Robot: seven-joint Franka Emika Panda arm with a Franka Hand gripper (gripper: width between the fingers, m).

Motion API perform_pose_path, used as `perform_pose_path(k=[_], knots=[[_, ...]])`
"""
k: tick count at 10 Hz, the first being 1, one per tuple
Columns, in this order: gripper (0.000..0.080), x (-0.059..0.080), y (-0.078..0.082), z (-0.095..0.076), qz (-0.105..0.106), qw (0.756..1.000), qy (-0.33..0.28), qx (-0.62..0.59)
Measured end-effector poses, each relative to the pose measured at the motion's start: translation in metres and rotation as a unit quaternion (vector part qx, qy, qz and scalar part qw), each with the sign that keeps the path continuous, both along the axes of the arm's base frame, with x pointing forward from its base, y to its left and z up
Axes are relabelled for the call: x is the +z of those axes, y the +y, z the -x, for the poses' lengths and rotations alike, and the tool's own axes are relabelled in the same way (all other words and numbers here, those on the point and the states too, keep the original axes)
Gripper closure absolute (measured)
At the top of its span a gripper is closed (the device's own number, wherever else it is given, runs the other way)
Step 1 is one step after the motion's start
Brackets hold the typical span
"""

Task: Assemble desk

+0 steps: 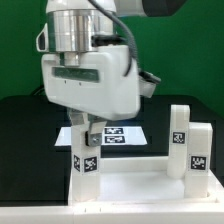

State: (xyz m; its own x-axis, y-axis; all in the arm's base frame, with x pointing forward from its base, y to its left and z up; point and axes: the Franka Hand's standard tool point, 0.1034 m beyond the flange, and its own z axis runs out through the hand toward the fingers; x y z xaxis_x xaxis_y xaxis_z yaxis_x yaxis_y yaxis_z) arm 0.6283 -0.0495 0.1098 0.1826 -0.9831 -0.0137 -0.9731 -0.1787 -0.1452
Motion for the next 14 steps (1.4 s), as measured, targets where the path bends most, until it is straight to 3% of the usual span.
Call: perform_pose_path(k=[3, 5, 6, 7, 8, 10, 12, 13, 14], knots=[[0.0512, -0.0001, 0.0016, 0.0000, -0.018, 0.995, 0.002, -0.098], [0.0512, 0.0004, 0.0007, 0.0001, -0.008, 0.999, 0.001, -0.032], [0.0437, 0.0016, -0.0010, -0.0011, 0.006, 0.998, -0.005, 0.062], [0.0255, 0.0019, -0.0002, -0.0012, 0.021, 0.986, -0.009, 0.166], [0.0183, 0.0013, 0.0011, -0.0006, 0.028, 0.976, -0.008, 0.214], [0.0157, 0.0015, -0.0006, -0.0007, 0.037, 0.962, -0.011, 0.269], [0.0152, 0.0017, -0.0013, -0.0009, 0.052, 0.931, -0.014, 0.361], [0.0151, 0.0020, -0.0006, -0.0011, 0.075, 0.883, -0.012, 0.463], [0.0151, -0.0008, 0.0006, 0.0030, 0.078, 0.829, -0.007, 0.554]])
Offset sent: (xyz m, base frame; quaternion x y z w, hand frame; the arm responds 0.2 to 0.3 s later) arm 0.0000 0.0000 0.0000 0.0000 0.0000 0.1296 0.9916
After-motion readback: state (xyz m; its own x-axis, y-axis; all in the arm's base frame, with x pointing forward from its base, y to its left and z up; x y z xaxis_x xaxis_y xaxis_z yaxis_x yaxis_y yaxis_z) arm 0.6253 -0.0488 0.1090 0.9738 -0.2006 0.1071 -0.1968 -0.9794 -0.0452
